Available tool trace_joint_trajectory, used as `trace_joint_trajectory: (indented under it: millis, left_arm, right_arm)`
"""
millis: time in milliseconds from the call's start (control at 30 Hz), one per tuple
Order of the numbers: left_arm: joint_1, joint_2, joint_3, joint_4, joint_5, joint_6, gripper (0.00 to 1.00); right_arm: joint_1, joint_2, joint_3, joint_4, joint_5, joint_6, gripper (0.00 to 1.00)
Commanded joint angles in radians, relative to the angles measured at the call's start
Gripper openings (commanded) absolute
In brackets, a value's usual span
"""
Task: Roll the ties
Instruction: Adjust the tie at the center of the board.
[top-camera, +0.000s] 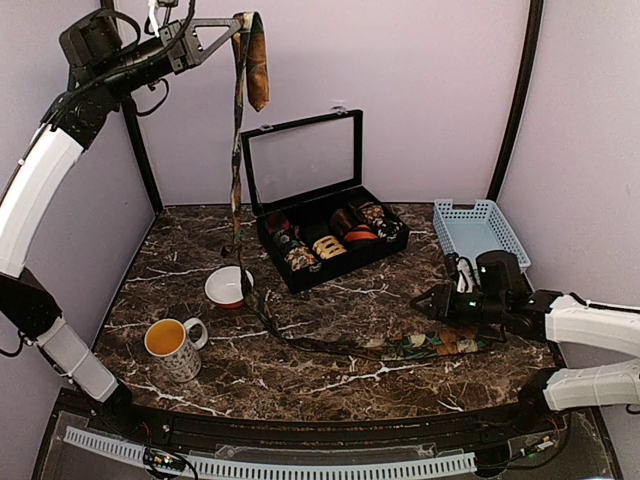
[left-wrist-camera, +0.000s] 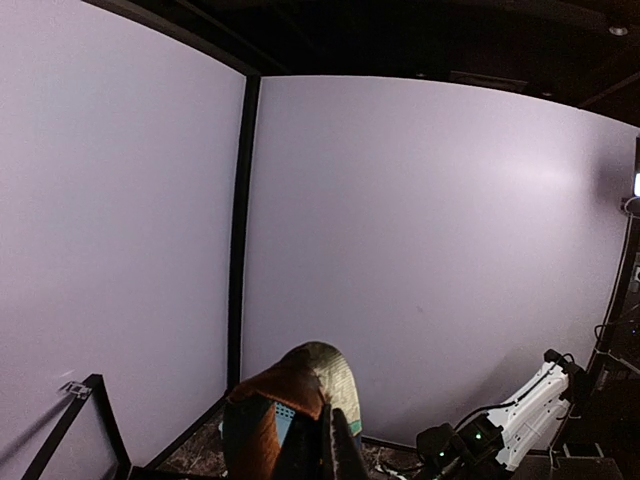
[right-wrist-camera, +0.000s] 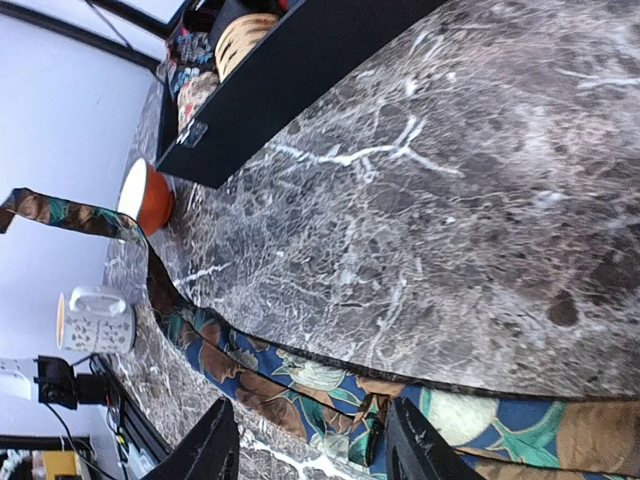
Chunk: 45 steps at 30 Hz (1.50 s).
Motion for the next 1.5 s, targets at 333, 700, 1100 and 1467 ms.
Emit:
trace_joint_trajectory:
  millis: [333,700,1100,1467]
  left_arm:
    - [-0.145,0.03,0.095,-0.119,0.079,0.09,0.0]
    - [-0.145,-0.018,0.106,0.001,0.121,-0.001,0.0]
    - [-0.144,-0.06,0.084,-0.015,0.09,0.033,0.0]
    - [-0.112,-0.068,0.119,-0.015,-0.092,0.074,0.0]
  right_arm:
    - [0.191,0.453,0.308,0.296,-0.061,-0.066,0.49]
    - [0.37,0.84,0.555,0.448,-0.158,-0.097,0.62]
    - [0.502,1.144,0.755,0.497,-0.191,-0.088,0.53]
    - [0.564,1.162,0.624,0.497,-0.078,-0.177,0.0]
